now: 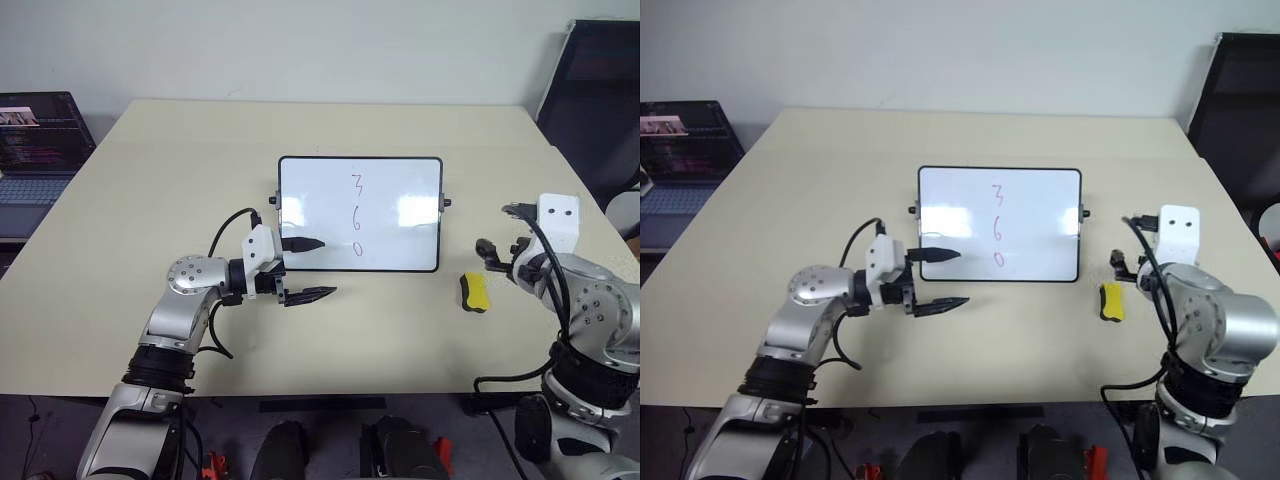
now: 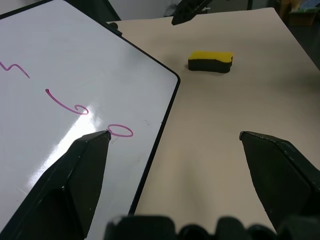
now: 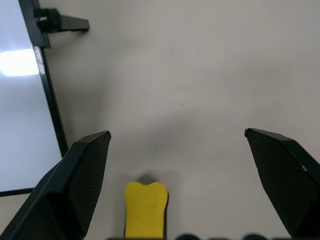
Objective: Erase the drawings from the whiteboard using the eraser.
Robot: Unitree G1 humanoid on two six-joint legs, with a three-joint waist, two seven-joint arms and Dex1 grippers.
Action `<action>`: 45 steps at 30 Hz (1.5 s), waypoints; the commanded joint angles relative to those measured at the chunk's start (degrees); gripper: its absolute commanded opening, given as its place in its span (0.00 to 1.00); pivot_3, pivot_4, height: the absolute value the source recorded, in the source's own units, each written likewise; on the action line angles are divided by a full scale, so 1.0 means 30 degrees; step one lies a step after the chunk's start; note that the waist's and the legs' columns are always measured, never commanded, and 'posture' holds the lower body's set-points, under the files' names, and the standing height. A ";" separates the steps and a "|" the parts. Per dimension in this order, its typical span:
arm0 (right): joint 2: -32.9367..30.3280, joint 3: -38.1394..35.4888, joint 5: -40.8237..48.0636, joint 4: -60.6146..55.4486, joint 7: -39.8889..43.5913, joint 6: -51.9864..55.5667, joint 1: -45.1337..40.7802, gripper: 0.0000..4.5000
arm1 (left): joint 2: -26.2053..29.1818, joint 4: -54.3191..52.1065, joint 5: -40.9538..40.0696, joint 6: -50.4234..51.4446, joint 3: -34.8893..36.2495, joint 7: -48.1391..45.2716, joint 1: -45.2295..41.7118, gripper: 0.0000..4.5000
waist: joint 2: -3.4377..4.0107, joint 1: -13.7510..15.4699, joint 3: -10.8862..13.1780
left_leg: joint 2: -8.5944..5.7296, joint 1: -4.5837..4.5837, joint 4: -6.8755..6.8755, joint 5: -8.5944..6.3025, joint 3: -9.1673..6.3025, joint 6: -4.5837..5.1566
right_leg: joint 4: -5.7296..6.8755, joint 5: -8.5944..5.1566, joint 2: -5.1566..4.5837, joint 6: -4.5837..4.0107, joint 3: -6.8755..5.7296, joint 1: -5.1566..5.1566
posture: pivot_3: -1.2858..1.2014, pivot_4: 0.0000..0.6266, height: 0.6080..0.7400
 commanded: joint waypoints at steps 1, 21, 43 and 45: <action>0.0662 -0.0097 0.0287 -0.1049 -0.0658 0.0146 0.0861 0.99 | -0.0070 -0.0393 -0.0050 -0.0407 0.0251 0.0217 0.0016 1.00 | 0.0000 -0.0001 0.0000 | -0.0001 -0.0003 0.0001 0.0000 0.0001 0.0000 | -0.0001 0.0000 -0.0001 0.0000 0.0004 -0.0001 | 0.52 0.24 1.00; 0.2516 -0.0460 0.0209 -0.0821 -0.1502 0.0146 0.2065 0.99 | 0.0247 -0.0679 -0.0065 -0.0416 0.0208 0.0168 0.0158 1.00 | 0.0001 -0.0022 -0.0001 | -0.0002 0.0001 0.0005 0.0000 -0.0005 0.0000 | 0.0001 0.0003 -0.0001 0.0005 0.0004 -0.0001 | 0.52 0.24 1.00; 0.3289 -0.0848 -0.0018 -0.0788 -0.1472 0.0146 0.2178 0.29 | 0.0444 -0.0612 -0.0063 -0.0428 0.0256 0.0056 0.0034 1.00 | 0.0001 -0.0040 -0.0001 | -0.0002 0.0001 0.0003 0.0000 -0.0004 0.0000 | -0.0002 0.0002 -0.0001 0.0006 0.0004 -0.0001 | 0.52 0.24 1.00; 0.3276 -0.0899 -0.0046 -0.0732 -0.1446 0.0146 0.2080 0.18 | 0.0453 -0.0559 -0.0051 -0.0444 0.0279 0.0030 -0.0003 1.00 | 0.0001 -0.0041 -0.0001 | -0.0001 0.0001 0.0003 0.0000 -0.0003 0.0000 | -0.0002 0.0002 -0.0001 0.0006 0.0004 -0.0001 | 0.52 0.24 1.00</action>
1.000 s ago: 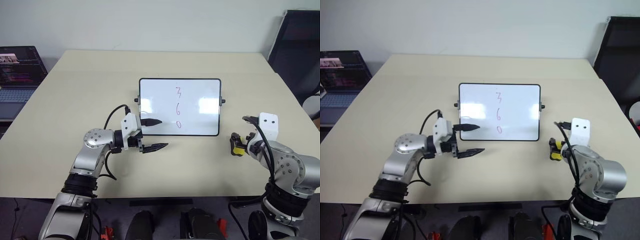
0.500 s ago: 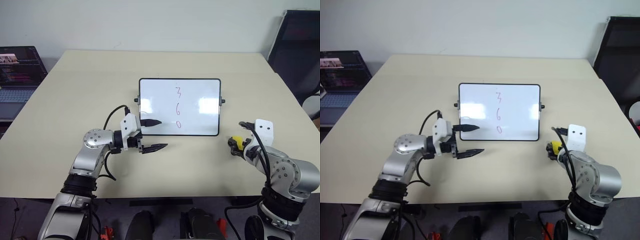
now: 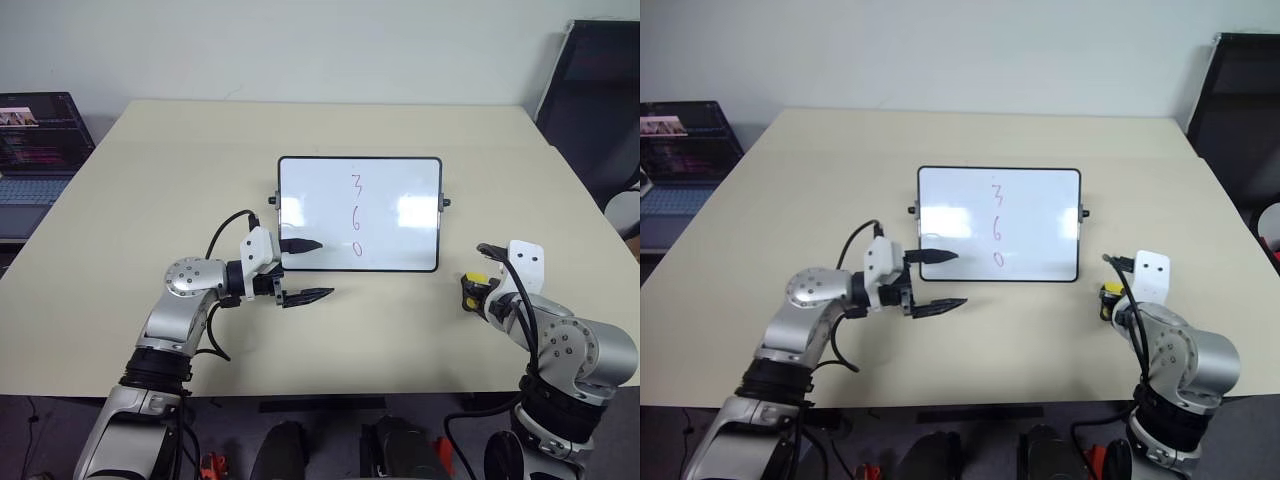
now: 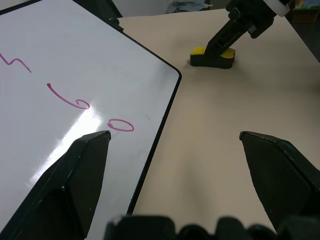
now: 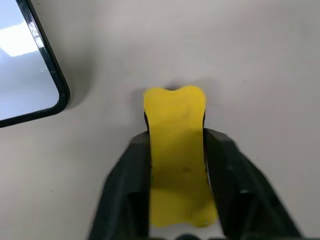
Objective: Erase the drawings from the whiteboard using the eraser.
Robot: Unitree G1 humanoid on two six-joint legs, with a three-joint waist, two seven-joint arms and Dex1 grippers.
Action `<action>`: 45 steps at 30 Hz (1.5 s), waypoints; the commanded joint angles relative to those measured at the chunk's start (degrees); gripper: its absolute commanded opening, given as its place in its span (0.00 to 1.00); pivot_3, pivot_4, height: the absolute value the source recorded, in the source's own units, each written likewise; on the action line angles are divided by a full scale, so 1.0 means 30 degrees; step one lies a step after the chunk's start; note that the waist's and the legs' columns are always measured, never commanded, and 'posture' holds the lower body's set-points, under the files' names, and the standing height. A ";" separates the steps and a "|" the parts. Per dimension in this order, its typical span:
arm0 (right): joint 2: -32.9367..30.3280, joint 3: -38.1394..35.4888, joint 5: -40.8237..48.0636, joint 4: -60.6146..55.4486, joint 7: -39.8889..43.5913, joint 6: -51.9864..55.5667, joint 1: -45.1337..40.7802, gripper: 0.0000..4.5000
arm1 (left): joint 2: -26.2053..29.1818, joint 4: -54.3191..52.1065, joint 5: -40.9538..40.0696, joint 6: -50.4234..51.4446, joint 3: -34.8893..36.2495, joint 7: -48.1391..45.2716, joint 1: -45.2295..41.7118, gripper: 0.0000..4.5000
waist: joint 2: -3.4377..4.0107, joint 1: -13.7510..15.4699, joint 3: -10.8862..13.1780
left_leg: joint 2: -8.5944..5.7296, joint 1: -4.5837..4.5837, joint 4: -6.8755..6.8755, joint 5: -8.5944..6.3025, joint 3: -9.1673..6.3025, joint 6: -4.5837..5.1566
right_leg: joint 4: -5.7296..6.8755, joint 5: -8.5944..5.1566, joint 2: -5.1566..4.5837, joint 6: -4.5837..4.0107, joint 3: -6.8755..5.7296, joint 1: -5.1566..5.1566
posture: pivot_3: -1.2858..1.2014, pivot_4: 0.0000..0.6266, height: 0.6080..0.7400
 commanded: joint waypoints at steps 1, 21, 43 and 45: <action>0.0001 -0.0322 -0.0115 -0.0380 0.0050 0.0145 -0.0315 0.18 | 0.0221 -0.0514 -0.0052 -0.0288 0.0289 -0.0062 -0.0258 1.00 | 0.0000 0.0001 0.0000 | 0.0000 0.0000 0.0000 0.0000 0.0000 0.0000 | 0.0000 0.0000 0.0000 0.0000 0.0000 0.0000 | 0.52 0.24 1.00; -0.5899 0.3979 -0.1049 0.0758 0.2855 -0.5025 -0.1151 0.18 | 0.0132 -0.1091 0.0208 0.0001 0.0295 0.0712 -0.0210 1.00 | -0.0004 -0.0047 -0.0001 | 0.0000 0.0000 -0.0006 0.0000 0.0015 0.0001 | -0.0022 0.0000 0.0006 0.0005 -0.0004 0.0000 | 0.52 0.24 1.00; -0.6292 0.8894 -0.3641 0.7881 0.5874 -1.4910 -0.6254 0.18 | -0.1505 -0.5920 0.2017 0.4807 0.1075 0.9798 0.1896 1.00 | -0.0005 -0.0023 0.0001 | -0.0001 -0.0003 0.0000 0.0000 -0.0004 0.0000 | -0.0018 0.0008 -0.0004 0.0009 0.0011 -0.0001 | 0.52 0.24 1.00; -0.5832 0.9247 -0.3775 0.8799 0.6152 -1.5588 -0.7035 0.18 | -0.1625 -0.6286 0.2131 0.4820 0.1097 1.0384 0.2400 1.00 | -0.0003 -0.0070 0.0002 | 0.0007 0.0004 -0.0003 0.0000 -0.0005 -0.0001 | -0.0016 0.0009 -0.0003 0.0007 0.0027 -0.0002 | 0.52 0.24 1.00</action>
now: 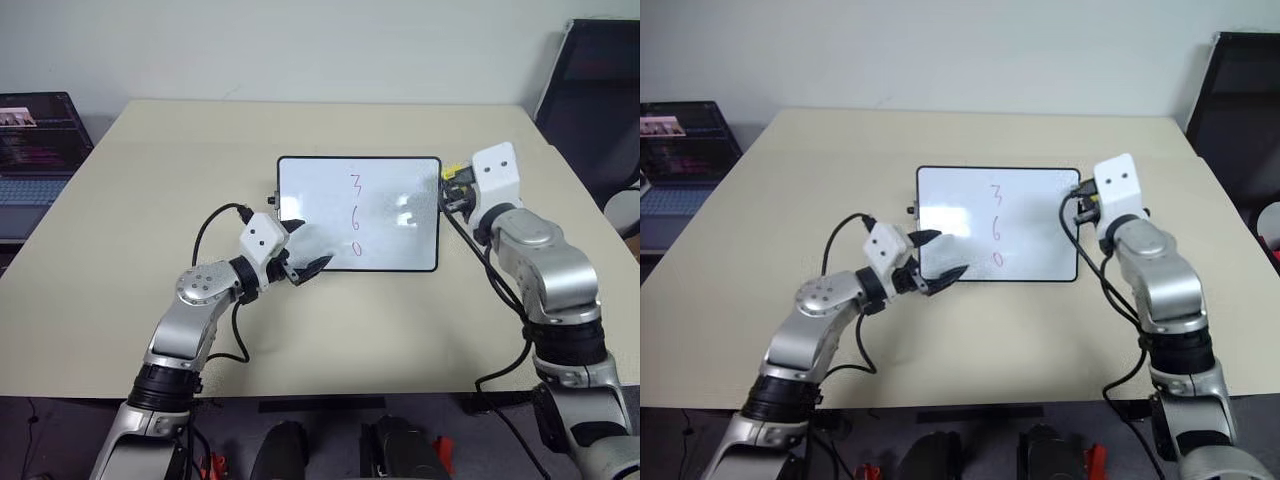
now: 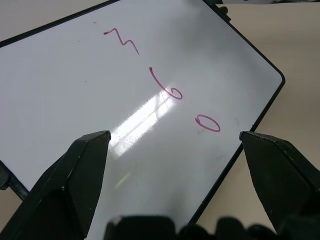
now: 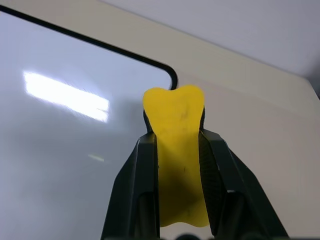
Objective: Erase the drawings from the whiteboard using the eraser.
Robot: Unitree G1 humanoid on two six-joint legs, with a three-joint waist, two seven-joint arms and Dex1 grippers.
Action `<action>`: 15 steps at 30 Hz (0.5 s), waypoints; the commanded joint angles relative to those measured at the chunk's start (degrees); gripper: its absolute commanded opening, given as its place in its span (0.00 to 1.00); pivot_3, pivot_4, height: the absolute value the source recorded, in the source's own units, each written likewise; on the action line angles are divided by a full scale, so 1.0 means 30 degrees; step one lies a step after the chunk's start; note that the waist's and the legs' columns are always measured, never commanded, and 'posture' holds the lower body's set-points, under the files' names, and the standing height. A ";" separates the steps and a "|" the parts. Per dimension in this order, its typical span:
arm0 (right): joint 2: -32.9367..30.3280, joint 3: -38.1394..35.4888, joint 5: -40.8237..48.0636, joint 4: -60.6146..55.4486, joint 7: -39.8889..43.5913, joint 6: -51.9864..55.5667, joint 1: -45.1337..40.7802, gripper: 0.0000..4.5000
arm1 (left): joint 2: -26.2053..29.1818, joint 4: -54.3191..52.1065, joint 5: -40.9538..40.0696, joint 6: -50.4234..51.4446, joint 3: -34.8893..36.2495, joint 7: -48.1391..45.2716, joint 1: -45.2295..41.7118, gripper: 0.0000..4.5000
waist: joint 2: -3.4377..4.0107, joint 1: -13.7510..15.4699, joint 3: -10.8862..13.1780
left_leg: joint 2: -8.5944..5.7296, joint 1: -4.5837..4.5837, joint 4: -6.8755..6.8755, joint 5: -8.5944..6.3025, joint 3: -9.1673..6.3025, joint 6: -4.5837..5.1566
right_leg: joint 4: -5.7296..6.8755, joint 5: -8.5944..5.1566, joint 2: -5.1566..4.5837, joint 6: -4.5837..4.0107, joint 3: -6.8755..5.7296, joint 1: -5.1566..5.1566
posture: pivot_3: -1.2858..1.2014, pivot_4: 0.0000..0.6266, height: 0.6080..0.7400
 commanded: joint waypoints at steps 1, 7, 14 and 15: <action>0.0464 0.0314 -0.0342 0.0786 0.0441 -0.1456 -0.1359 0.18 | -0.0271 -0.1269 0.0206 -0.0040 0.0481 0.1001 0.0537 1.00 | 0.0000 0.0006 0.0000 | -0.0003 0.0001 -0.0002 0.0000 -0.0003 0.0000 | 0.0002 0.0000 -0.0003 -0.0001 -0.0002 -0.0001 | 0.52 0.24 1.00; 0.1654 0.1095 -0.0694 0.3010 0.1160 -0.3055 -0.2930 0.18 | -0.1087 -0.1611 0.0575 -0.0376 0.0221 0.2294 0.1344 1.00 | 0.0000 0.0129 0.0000 | -0.0010 -0.0001 0.0006 0.0000 -0.0009 0.0000 | 0.0003 0.0006 -0.0021 0.0002 -0.0012 0.0001 | 0.52 0.24 1.00; 0.2639 0.1614 -0.0984 0.4337 0.1741 -0.4114 -0.3908 0.18 | -0.1578 -0.2020 0.0755 -0.0245 0.0077 0.2820 0.1591 1.00 | 0.0000 0.0167 0.0000 | -0.0007 -0.0002 0.0003 0.0000 -0.0019 0.0000 | 0.0005 0.0013 -0.0025 -0.0004 -0.0023 0.0000 | 0.52 0.24 1.00; 0.2704 0.1657 -0.1065 0.4384 0.1830 -0.4182 -0.3913 0.18 | -0.1565 -0.2070 0.0756 -0.0219 0.0057 0.2849 0.1619 1.00 | 0.0000 0.0169 0.0000 | -0.0008 -0.0001 0.0003 0.0000 -0.0018 0.0000 | 0.0005 0.0014 -0.0027 -0.0003 -0.0019 0.0000 | 0.52 0.24 1.00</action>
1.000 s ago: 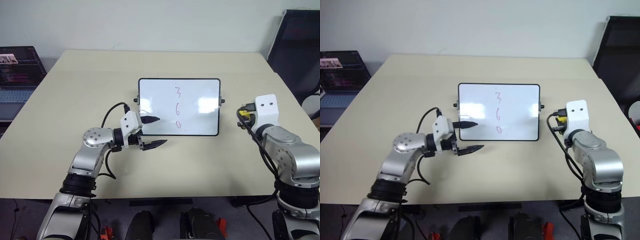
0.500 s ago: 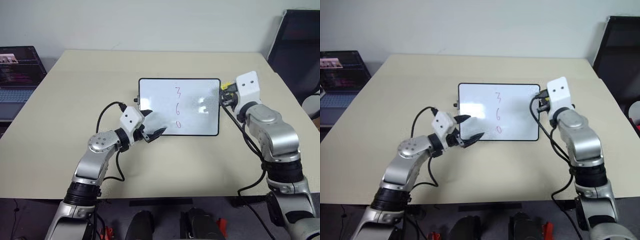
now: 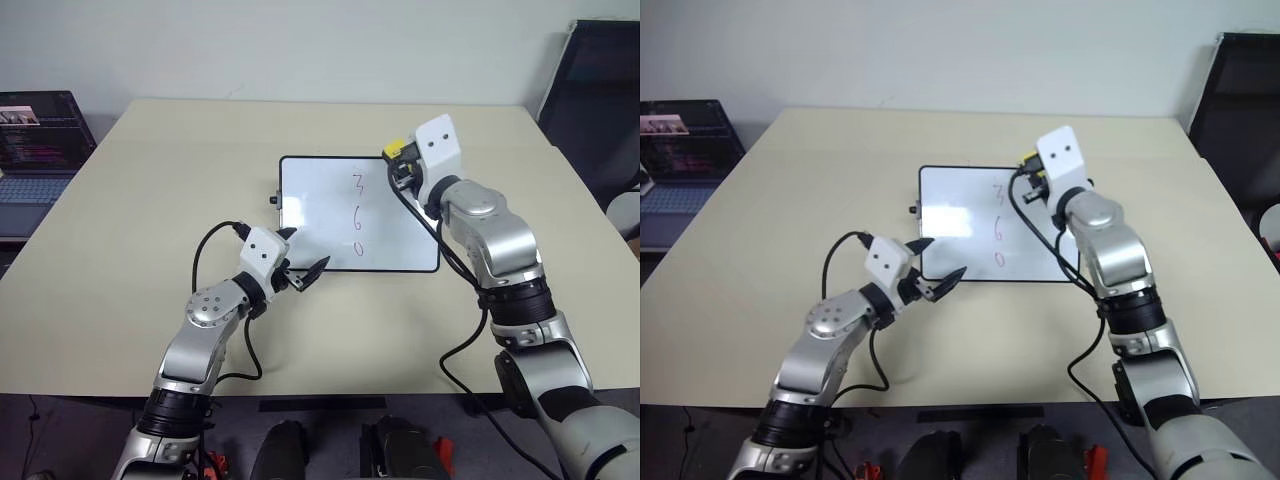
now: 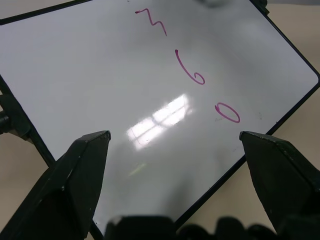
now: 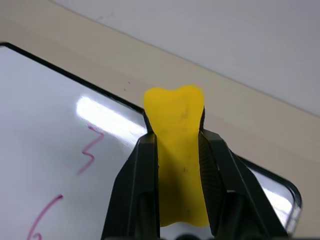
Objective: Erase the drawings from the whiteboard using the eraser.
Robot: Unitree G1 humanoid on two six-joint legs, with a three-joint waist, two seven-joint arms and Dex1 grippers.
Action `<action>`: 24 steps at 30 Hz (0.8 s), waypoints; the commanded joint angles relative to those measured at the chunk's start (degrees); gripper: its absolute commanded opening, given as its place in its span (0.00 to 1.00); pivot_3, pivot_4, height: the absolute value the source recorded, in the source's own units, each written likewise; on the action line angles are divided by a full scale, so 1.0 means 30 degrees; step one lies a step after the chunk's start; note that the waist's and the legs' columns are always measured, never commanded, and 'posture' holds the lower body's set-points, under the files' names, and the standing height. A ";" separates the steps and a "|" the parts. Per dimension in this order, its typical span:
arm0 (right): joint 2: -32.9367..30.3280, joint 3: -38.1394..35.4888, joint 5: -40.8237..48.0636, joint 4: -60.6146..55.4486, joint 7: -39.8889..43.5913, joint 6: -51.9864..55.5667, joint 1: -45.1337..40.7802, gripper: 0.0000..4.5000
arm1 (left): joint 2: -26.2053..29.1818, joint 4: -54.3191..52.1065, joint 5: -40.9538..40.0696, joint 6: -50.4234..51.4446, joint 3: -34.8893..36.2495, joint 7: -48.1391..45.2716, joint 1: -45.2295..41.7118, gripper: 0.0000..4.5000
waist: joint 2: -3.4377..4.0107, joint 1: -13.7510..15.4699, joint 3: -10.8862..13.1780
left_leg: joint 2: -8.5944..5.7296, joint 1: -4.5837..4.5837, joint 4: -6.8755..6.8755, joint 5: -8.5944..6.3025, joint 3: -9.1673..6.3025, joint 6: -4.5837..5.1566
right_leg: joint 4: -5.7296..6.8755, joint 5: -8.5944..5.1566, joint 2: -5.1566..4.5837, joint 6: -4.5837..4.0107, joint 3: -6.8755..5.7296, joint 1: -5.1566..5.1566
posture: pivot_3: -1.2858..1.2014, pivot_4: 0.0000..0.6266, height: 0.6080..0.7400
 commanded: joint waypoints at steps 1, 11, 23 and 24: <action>0.0147 0.0106 -0.0333 -0.0116 0.0284 -0.0636 -0.0505 0.18 | -0.0067 -0.1222 0.0041 -0.0177 0.0160 0.0215 0.0070 1.00 | 0.0000 0.0003 0.0000 | -0.0001 0.0000 0.0000 0.0000 -0.0001 0.0000 | 0.0001 0.0000 -0.0002 0.0000 0.0000 0.0000 | 0.52 0.24 1.00; 0.0372 0.1041 -0.1170 0.0718 0.1182 -0.1047 -0.0988 0.18 | 0.0104 -0.1403 -0.0018 -0.0023 0.0228 0.0195 -0.0054 1.00 | 0.0001 -0.0019 0.0000 | 0.0001 0.0001 0.0000 0.0000 -0.0007 0.0000 | 0.0003 0.0002 -0.0002 -0.0003 -0.0004 0.0000 | 0.52 0.24 1.00; 0.0865 0.1814 -0.2345 0.4449 0.2195 -0.3488 -0.2504 0.18 | 0.0021 -0.2096 -0.0061 0.0045 0.0405 0.0688 0.0741 1.00 | 0.0001 -0.0043 0.0001 | 0.0002 0.0002 -0.0001 0.0000 -0.0004 -0.0001 | 0.0001 0.0003 -0.0003 -0.0005 -0.0004 0.0000 | 0.52 0.24 1.00; 0.0909 0.1846 -0.2433 0.4828 0.2284 -0.3719 -0.2649 0.18 | 0.0007 -0.2281 -0.0102 0.0109 0.0481 0.0813 0.0995 1.00 | 0.0002 -0.0048 0.0001 | 0.0001 0.0001 -0.0002 0.0000 -0.0005 -0.0001 | 0.0000 0.0003 -0.0005 -0.0005 -0.0004 0.0000 | 0.52 0.24 1.00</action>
